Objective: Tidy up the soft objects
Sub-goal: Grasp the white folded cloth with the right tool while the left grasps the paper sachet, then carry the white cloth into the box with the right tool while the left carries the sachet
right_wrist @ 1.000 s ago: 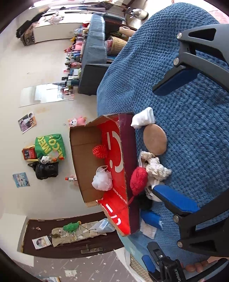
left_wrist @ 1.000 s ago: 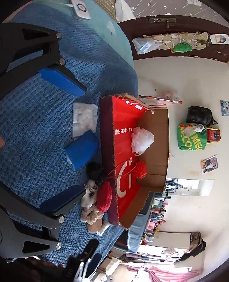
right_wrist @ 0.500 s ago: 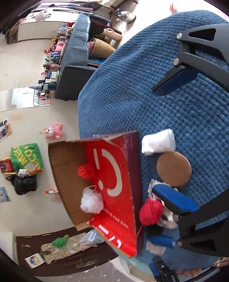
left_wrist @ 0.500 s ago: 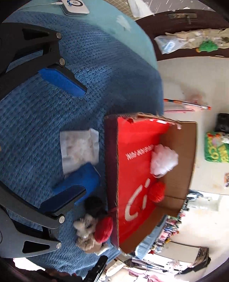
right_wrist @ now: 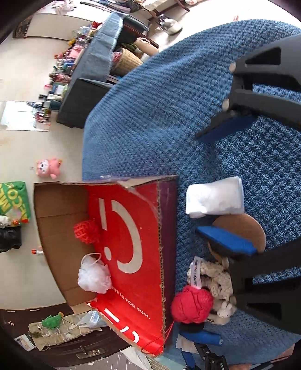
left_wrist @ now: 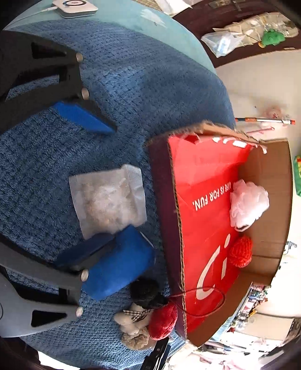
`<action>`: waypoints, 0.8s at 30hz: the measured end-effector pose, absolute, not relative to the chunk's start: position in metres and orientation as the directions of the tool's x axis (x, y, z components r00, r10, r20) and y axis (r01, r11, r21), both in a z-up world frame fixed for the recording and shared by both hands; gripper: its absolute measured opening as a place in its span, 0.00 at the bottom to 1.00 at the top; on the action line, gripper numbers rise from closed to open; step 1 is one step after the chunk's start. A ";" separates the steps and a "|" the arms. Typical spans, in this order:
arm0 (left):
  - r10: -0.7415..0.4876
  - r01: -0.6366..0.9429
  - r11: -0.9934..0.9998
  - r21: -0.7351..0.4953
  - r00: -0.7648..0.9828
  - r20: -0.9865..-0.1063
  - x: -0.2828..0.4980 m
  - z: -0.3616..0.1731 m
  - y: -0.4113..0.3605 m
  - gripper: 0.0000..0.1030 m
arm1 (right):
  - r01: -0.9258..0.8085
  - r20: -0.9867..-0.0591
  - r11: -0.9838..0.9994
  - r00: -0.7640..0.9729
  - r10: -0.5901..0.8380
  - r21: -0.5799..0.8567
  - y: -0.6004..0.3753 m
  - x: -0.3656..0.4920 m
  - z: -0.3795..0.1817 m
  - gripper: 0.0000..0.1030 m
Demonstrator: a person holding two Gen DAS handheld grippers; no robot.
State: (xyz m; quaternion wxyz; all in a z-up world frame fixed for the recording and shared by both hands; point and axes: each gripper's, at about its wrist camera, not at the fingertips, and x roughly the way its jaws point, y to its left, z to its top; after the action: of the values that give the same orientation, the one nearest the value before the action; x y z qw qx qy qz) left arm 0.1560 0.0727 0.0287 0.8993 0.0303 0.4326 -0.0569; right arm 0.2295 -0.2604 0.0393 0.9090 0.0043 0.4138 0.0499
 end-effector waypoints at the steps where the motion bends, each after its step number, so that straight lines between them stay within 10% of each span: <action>1: -0.085 0.145 0.989 0.008 0.621 -0.779 0.155 0.029 0.070 0.64 | -0.093 -0.756 0.994 0.646 0.104 0.057 -0.261 0.230 0.038 0.50; 3: -0.094 0.167 0.986 0.017 0.630 -0.771 0.153 0.031 0.066 0.41 | -0.110 -0.760 0.991 0.638 0.125 0.071 -0.261 0.229 0.036 0.27; 7: -0.084 0.155 0.988 0.023 0.646 -0.758 0.149 0.037 0.069 0.21 | -0.125 -0.739 0.990 0.660 0.137 0.071 -0.259 0.221 0.042 0.19; 24: -0.125 0.165 0.986 -0.005 0.725 -0.677 0.131 0.077 0.075 0.19 | -0.151 -0.648 0.986 0.745 0.162 0.072 -0.252 0.197 0.084 0.19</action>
State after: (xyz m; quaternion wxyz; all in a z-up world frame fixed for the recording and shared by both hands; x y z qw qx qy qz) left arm 0.1305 0.0749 0.0769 0.9283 0.0278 0.3624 -0.0782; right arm 0.1974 -0.2523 0.0838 0.9339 0.0075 0.3474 0.0839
